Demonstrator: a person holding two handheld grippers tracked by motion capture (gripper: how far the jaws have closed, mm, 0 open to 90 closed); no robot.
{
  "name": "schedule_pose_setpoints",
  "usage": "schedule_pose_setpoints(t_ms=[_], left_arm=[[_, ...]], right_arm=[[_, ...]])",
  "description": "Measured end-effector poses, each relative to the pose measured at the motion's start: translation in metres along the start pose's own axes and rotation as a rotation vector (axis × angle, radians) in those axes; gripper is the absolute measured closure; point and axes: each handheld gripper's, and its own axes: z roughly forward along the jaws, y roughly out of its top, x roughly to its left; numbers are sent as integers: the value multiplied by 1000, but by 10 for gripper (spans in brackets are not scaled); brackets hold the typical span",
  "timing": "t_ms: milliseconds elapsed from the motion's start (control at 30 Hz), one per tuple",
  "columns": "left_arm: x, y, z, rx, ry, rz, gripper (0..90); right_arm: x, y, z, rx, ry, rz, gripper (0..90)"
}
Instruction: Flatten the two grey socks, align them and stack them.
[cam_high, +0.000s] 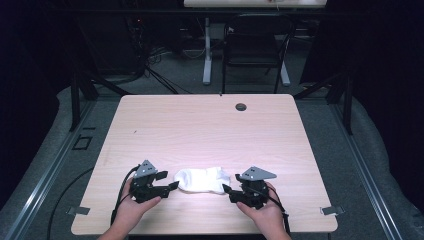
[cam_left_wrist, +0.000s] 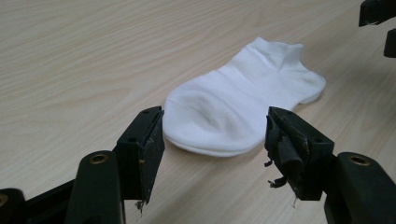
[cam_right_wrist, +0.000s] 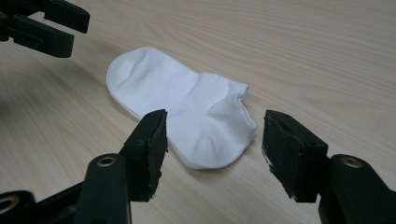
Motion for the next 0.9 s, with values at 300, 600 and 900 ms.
schedule_pose_setpoints(t_ms=[300,600,900], left_arm=[[1,-11,-12,-1,8,8,372],[7,-22,-13,11,22,22,373],[10,-27,-8,16,5,14,374]], right_arm=[[3,-17,-21,-23,-17,1,406],[-4,-32,-17,-20,-45,0,417],[-7,-42,-2,32,-39,-4,424]])
